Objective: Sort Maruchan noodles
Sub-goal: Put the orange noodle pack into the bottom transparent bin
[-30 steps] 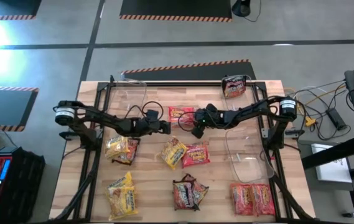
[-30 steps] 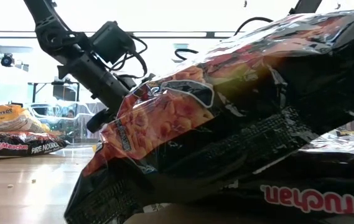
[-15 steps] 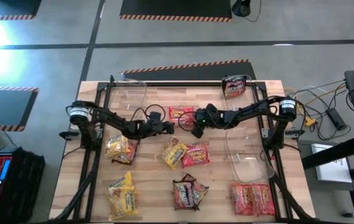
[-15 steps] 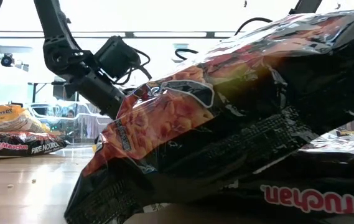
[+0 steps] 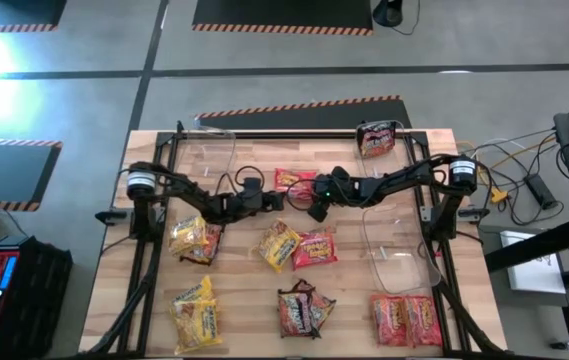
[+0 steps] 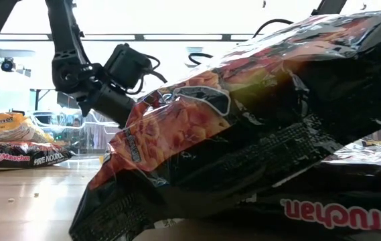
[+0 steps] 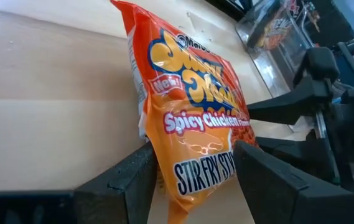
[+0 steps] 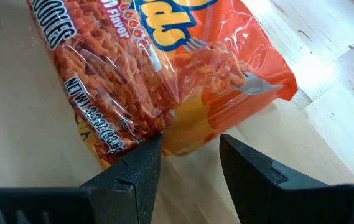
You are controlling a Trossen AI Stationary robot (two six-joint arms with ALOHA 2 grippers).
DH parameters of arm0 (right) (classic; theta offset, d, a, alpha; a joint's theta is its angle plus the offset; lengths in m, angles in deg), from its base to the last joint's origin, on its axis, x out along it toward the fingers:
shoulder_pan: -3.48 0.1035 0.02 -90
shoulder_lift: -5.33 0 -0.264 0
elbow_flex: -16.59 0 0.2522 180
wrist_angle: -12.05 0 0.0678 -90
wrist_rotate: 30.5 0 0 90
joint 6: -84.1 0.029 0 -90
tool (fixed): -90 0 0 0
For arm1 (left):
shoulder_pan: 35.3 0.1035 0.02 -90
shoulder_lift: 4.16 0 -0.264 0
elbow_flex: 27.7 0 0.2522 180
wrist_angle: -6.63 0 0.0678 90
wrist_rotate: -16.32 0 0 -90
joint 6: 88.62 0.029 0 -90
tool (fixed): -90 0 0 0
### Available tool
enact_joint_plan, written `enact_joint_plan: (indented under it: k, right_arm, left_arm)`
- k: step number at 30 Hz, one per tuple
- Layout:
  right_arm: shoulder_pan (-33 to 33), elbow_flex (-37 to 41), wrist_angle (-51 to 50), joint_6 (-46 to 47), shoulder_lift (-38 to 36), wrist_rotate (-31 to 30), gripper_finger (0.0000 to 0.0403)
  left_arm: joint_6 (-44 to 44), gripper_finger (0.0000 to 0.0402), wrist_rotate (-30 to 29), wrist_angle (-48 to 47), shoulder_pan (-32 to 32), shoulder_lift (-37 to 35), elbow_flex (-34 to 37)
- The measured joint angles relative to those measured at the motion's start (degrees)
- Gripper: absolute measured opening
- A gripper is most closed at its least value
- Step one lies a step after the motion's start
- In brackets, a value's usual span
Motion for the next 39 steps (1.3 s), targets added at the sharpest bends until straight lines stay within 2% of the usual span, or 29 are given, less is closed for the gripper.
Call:
enact_joint_plan:
  k: [10, 21, 27, 33, 39]
  right_arm:
    - [0.0, 0.1, -0.7, -0.2, 0.0, -1.1, 0.0157]
    - [0.0, 0.1, -0.9, -0.6, 0.0, -1.4, 0.0157]
    - [0.0, 0.1, -1.1, -0.9, -0.3, -1.4, 0.0157]
    - [0.1, 0.0, -7.2, -1.2, -4.9, -0.6, 0.0157]
    - [0.0, 0.1, -9.8, -1.6, -12.2, 0.3, 0.0157]
  left_arm:
    - [3.8, 0.0185, -0.4, -0.5, 0.1, 0.6, -2.9]
    - [3.7, 0.0088, -0.4, -0.1, 0.1, 0.5, -2.1]
    - [3.7, 0.0079, -0.4, 0.0, 0.1, 0.4, -2.1]
    - [5.4, 0.0077, 2.2, 0.7, -0.2, 0.2, -1.7]
    - [9.3, 0.0074, 1.9, 0.9, -0.2, 0.1, -1.3]
